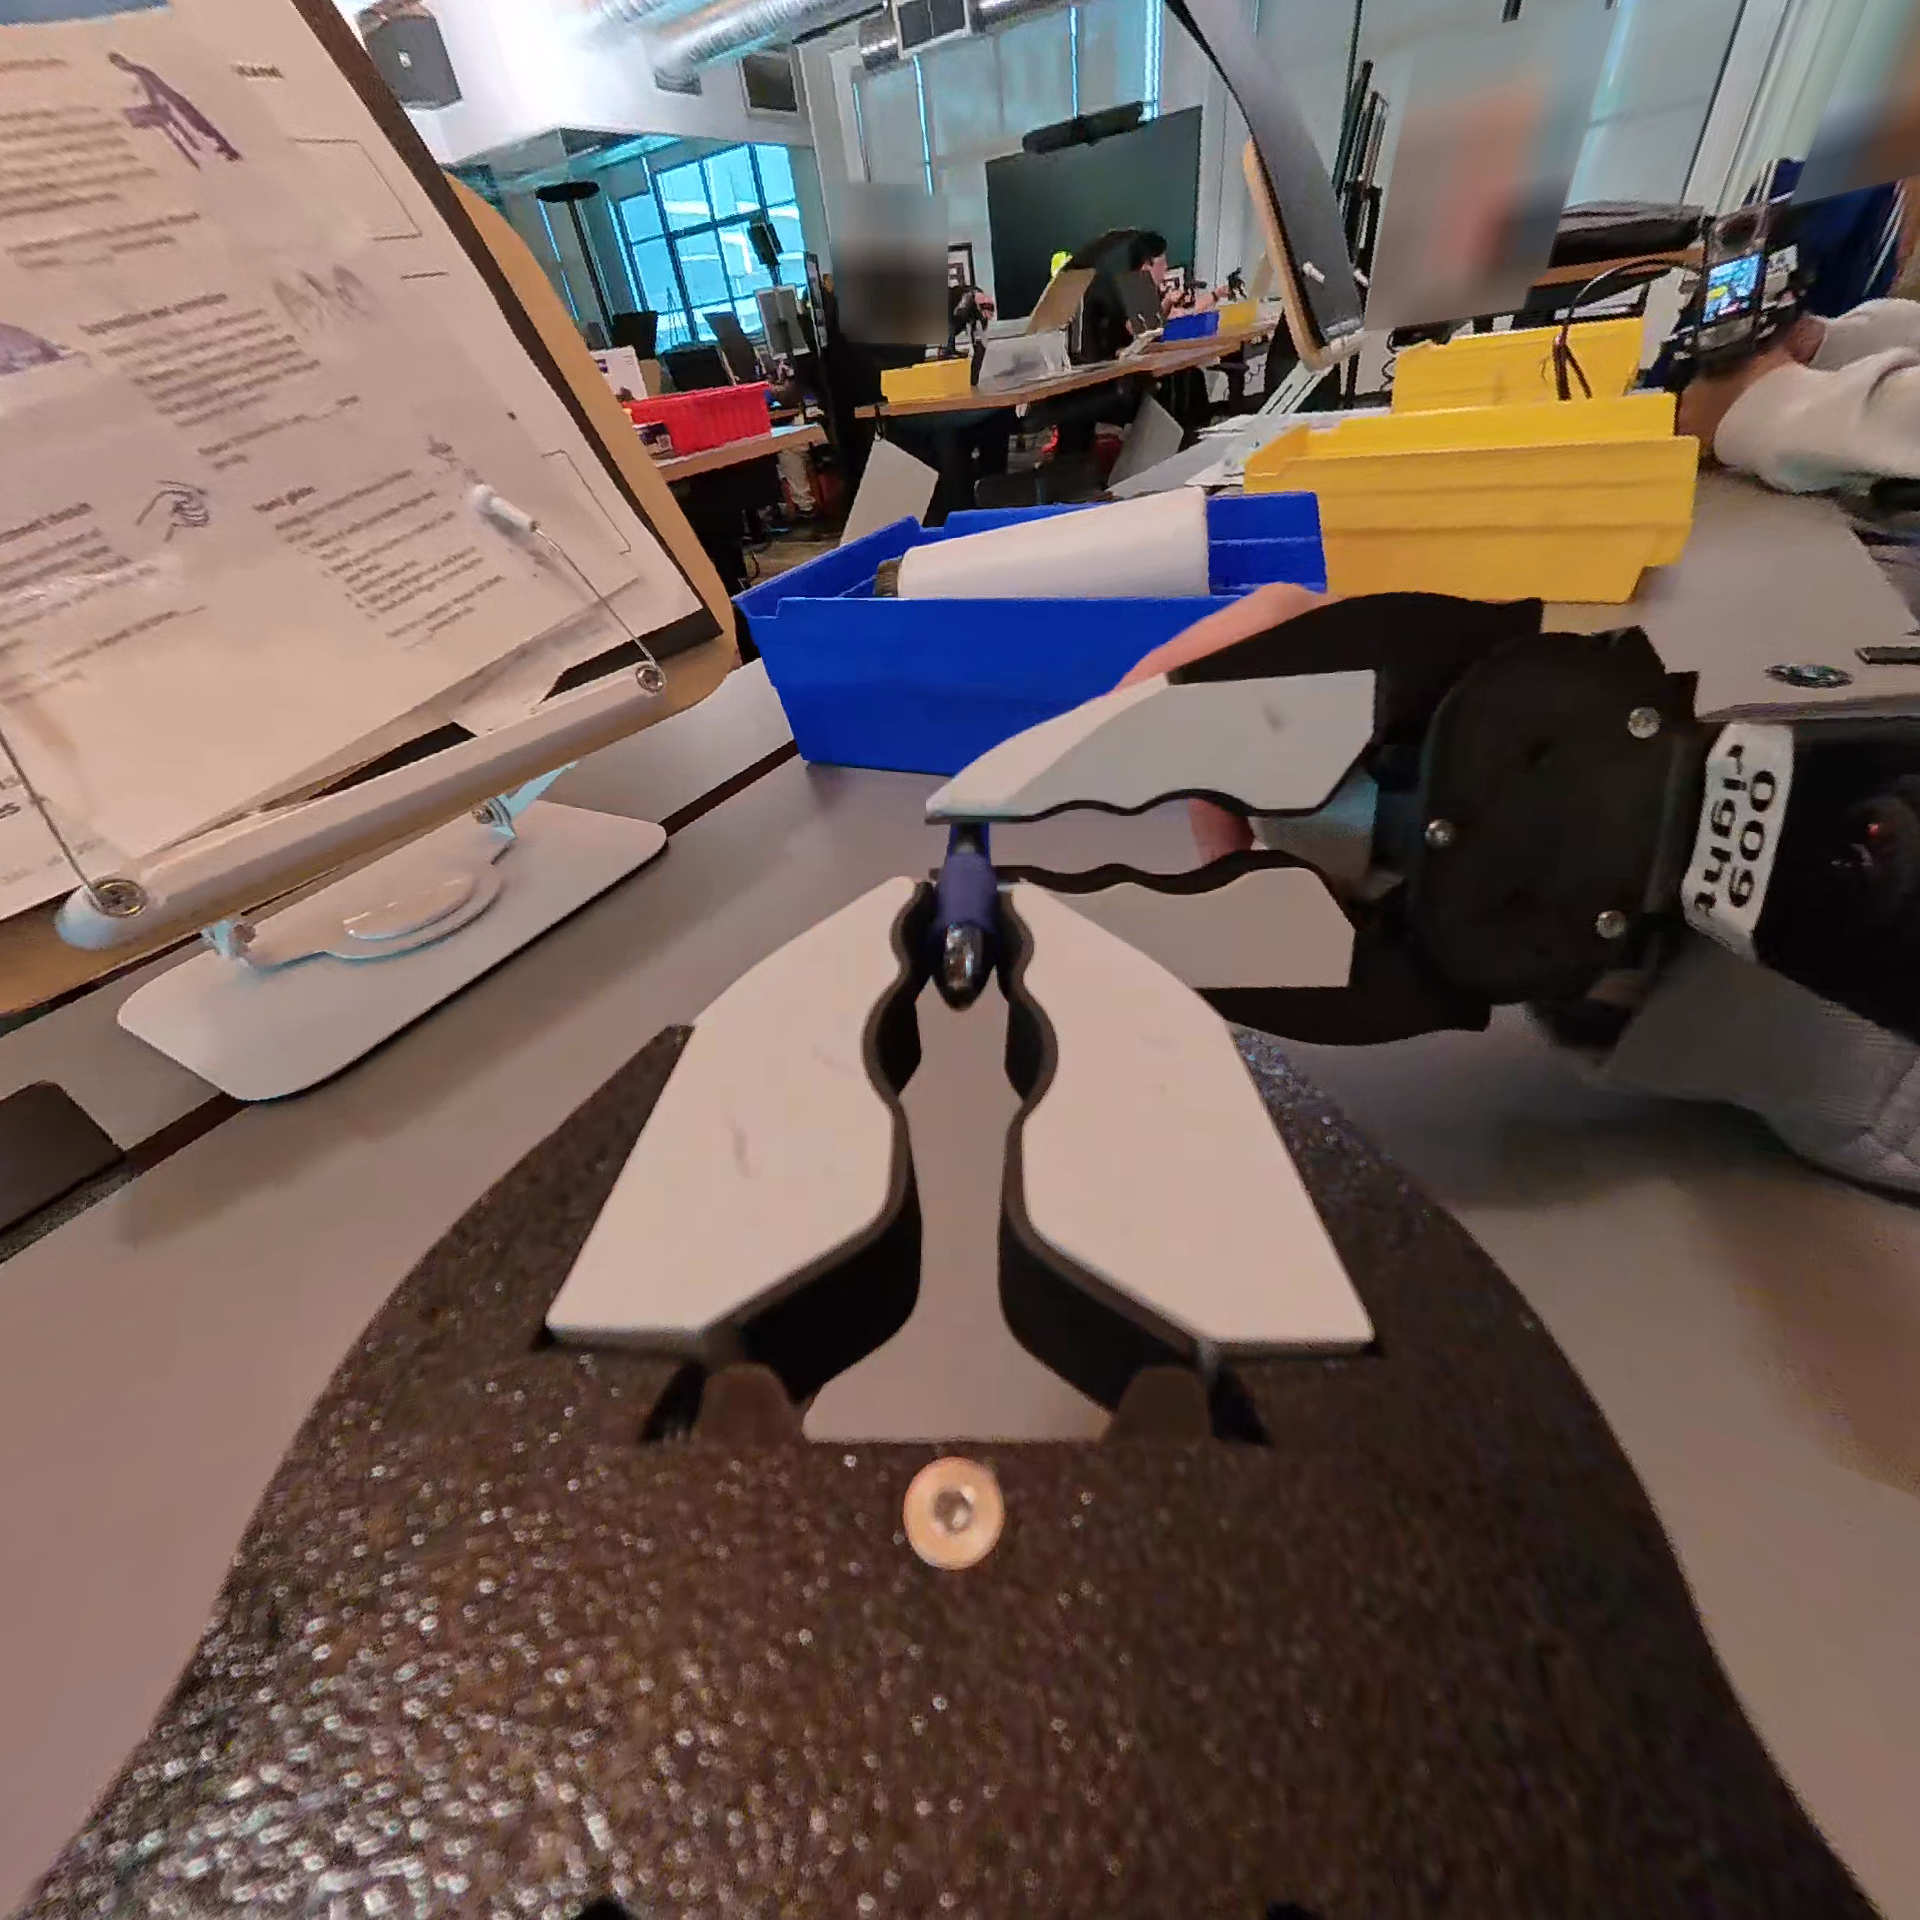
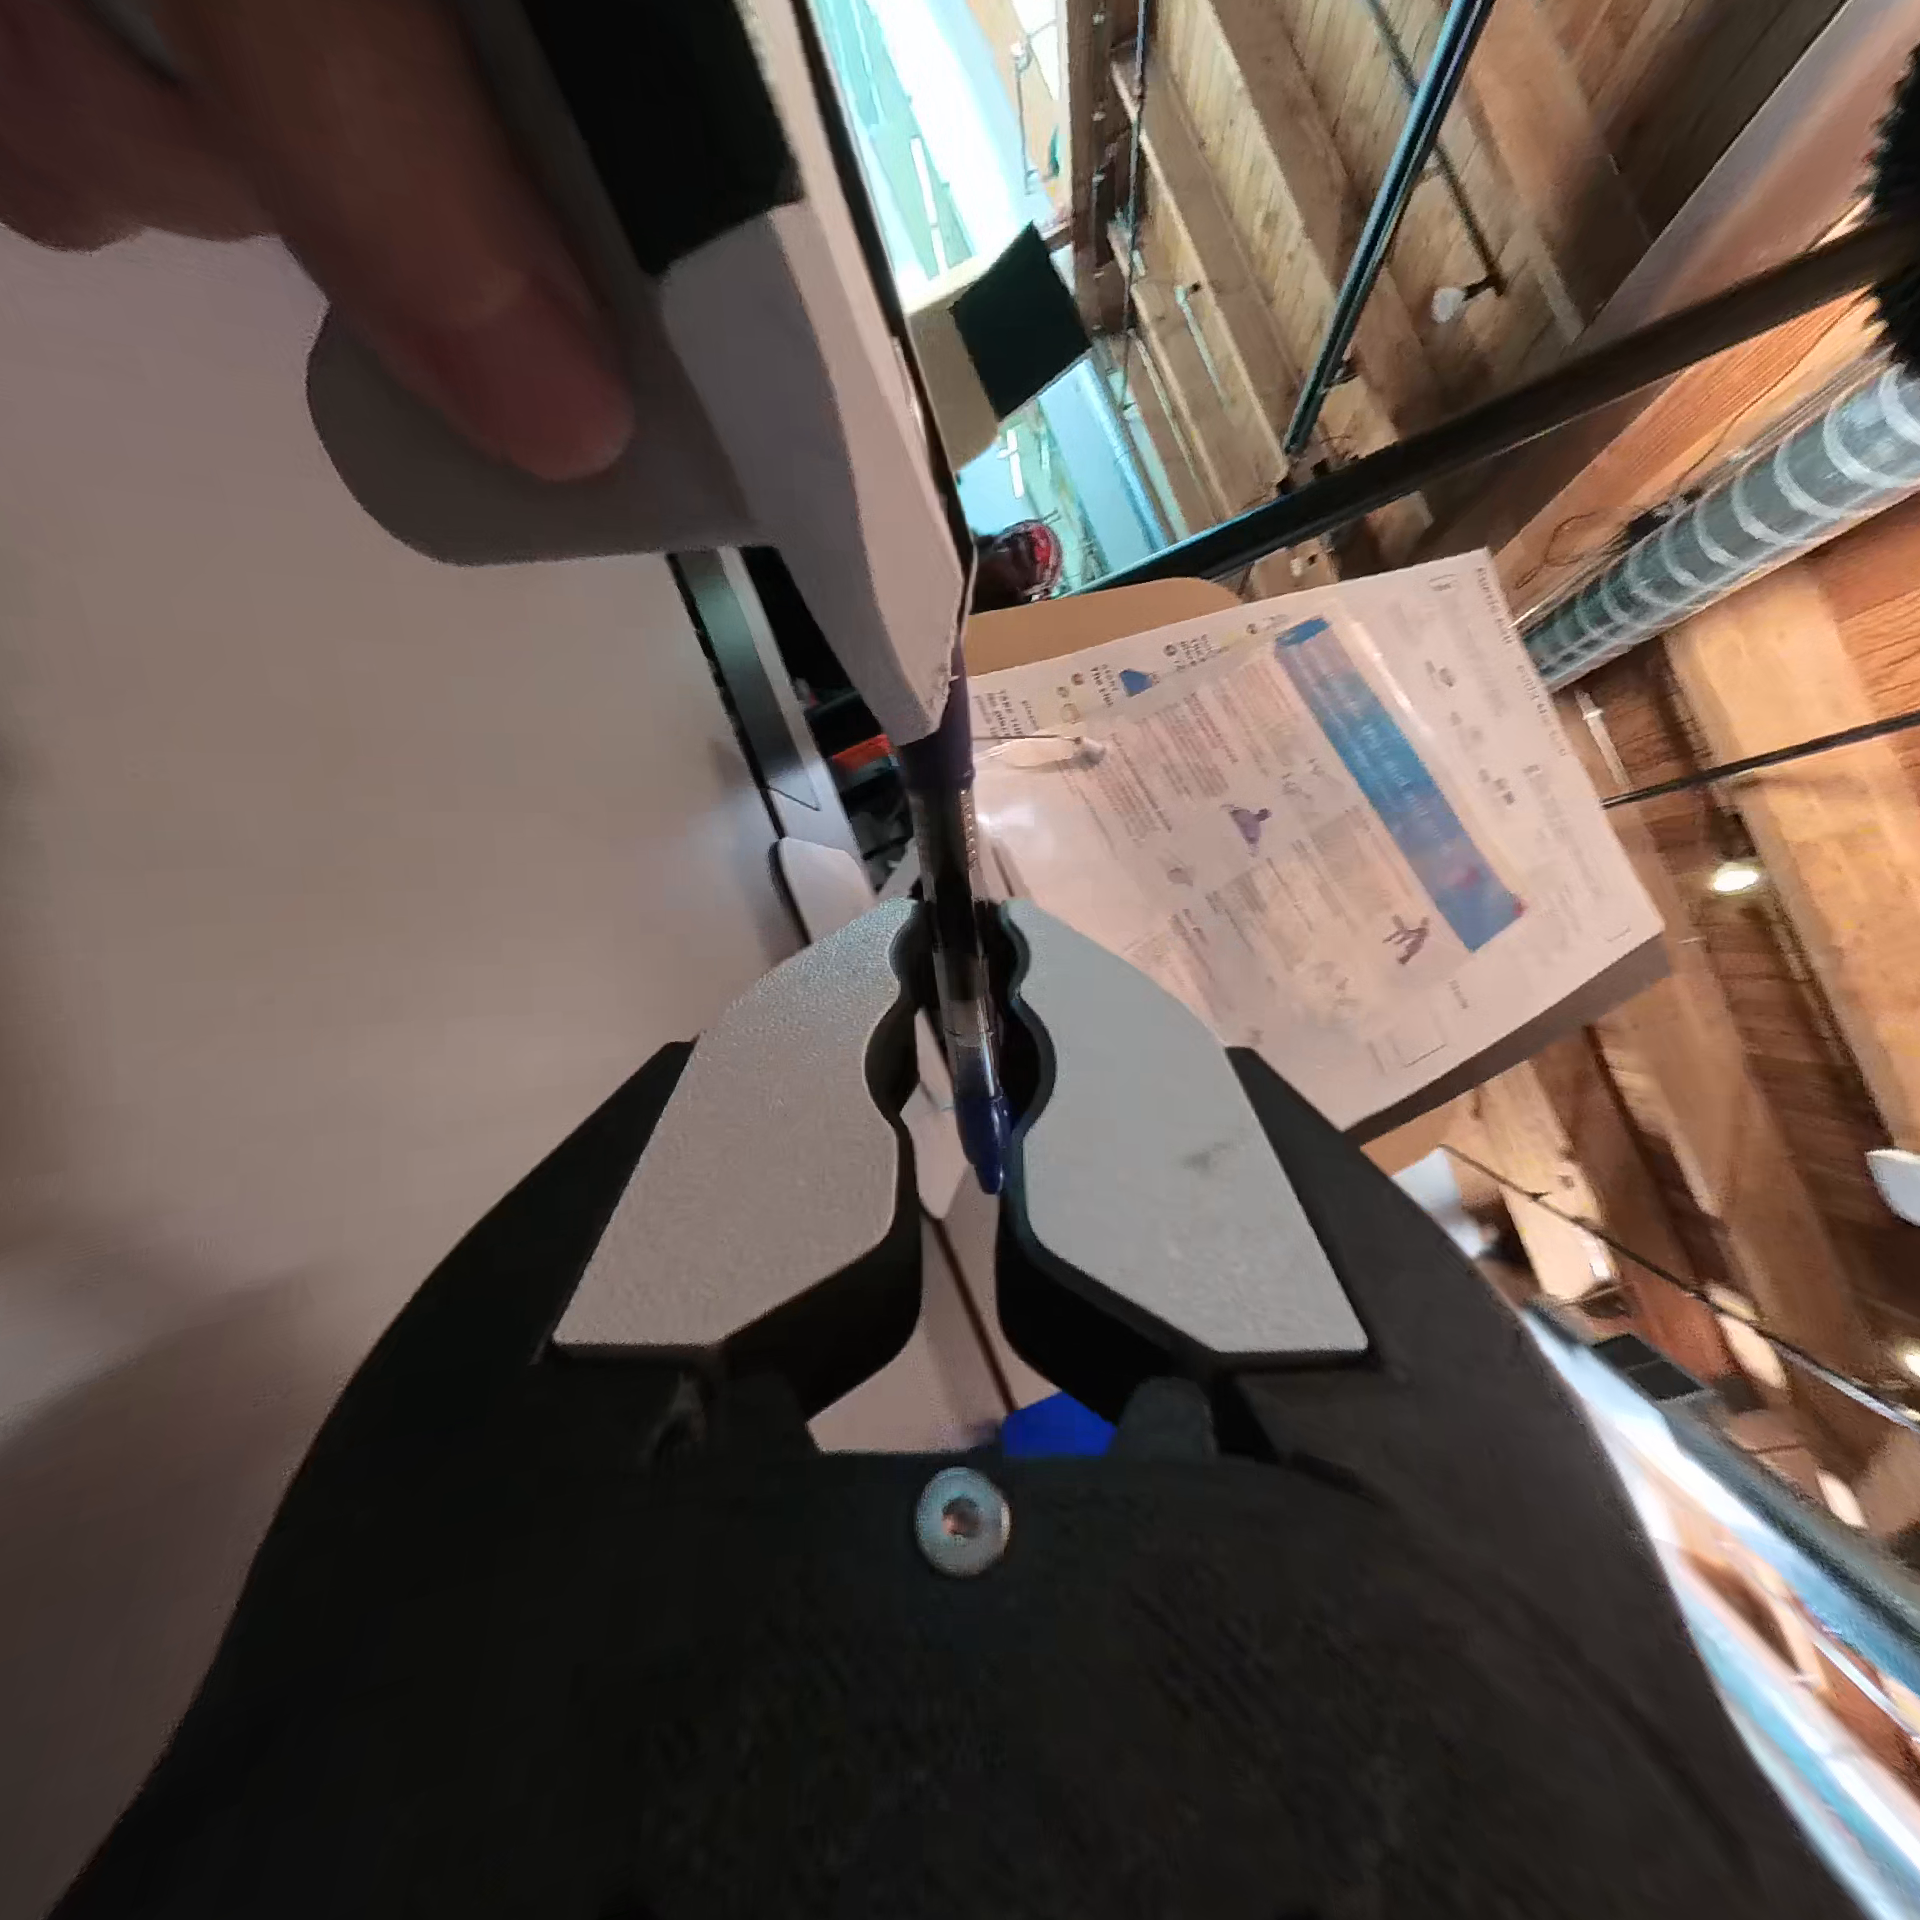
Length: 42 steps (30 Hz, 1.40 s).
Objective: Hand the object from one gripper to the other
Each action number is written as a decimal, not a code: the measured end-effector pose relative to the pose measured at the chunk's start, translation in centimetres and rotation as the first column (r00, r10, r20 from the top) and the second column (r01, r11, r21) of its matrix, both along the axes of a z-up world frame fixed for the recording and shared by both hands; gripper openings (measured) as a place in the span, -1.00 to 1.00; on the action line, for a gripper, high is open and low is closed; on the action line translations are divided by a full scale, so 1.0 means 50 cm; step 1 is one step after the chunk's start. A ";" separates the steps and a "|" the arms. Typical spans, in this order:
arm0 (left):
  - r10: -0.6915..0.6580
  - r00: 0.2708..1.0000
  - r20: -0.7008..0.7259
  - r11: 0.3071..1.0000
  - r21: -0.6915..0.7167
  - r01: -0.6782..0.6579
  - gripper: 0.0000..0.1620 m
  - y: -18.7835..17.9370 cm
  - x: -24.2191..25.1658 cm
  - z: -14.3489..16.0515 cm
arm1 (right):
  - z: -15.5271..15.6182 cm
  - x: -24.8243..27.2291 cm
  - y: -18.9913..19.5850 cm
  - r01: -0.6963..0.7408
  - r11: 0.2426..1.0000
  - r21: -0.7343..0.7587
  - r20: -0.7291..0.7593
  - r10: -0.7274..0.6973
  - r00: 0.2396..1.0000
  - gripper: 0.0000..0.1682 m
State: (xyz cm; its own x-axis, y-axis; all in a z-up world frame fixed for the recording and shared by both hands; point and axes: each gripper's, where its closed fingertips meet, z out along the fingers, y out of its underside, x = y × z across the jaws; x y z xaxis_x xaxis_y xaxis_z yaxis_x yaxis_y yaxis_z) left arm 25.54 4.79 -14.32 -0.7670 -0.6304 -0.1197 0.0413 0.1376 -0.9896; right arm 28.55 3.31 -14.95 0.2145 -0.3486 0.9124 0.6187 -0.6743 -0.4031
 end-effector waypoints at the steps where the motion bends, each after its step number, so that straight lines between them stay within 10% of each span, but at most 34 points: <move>1: -0.004 1.000 0.010 1.000 -0.009 0.004 -0.87 0.000 -0.001 0.002 | -0.002 -0.001 0.003 -0.008 1.000 0.015 -0.036 0.009 0.999 -0.88; 5: -0.033 0.991 0.129 0.994 -0.098 0.046 -0.75 0.001 -0.017 0.033 | 0.019 -0.014 0.013 -0.088 0.939 0.332 -0.299 0.193 0.934 -0.88; 8: -0.069 0.990 0.122 0.996 -0.052 0.076 -0.49 -0.007 -0.018 0.015 | 0.053 -0.027 0.004 -0.090 0.729 0.678 -0.465 0.521 0.715 -0.88; 11: -0.062 0.993 0.099 0.997 0.047 0.057 -0.48 -0.016 -0.009 -0.022 | 0.075 -0.022 -0.016 0.030 0.496 0.868 -0.449 0.759 0.471 -0.89; 15: 0.039 0.980 0.197 0.978 0.193 -0.077 -0.51 -0.016 0.011 -0.047 | 0.072 -0.019 -0.014 0.144 0.381 0.913 -0.407 0.847 0.341 -0.89; 20: 0.082 0.944 0.320 0.967 0.203 -0.153 -0.84 -0.022 0.008 -0.031 | 0.046 -0.023 0.015 0.279 0.366 0.888 -0.439 0.853 0.280 -0.88; 35: 0.152 0.936 0.319 0.962 0.168 -0.214 -0.87 0.003 0.021 -0.016 | 0.055 -0.022 0.006 0.292 0.312 0.904 -0.386 0.889 0.245 -0.86; 39: 0.236 0.831 0.503 0.888 0.235 -0.394 -0.87 0.034 0.030 0.006 | 0.052 -0.007 -0.005 0.297 0.324 0.898 -0.420 0.833 0.362 -0.50; 42: 0.146 0.666 0.732 0.764 0.344 -0.546 -0.88 0.034 0.020 0.022 | 0.072 -0.012 -0.012 0.328 0.217 0.919 -0.318 0.902 0.294 -0.44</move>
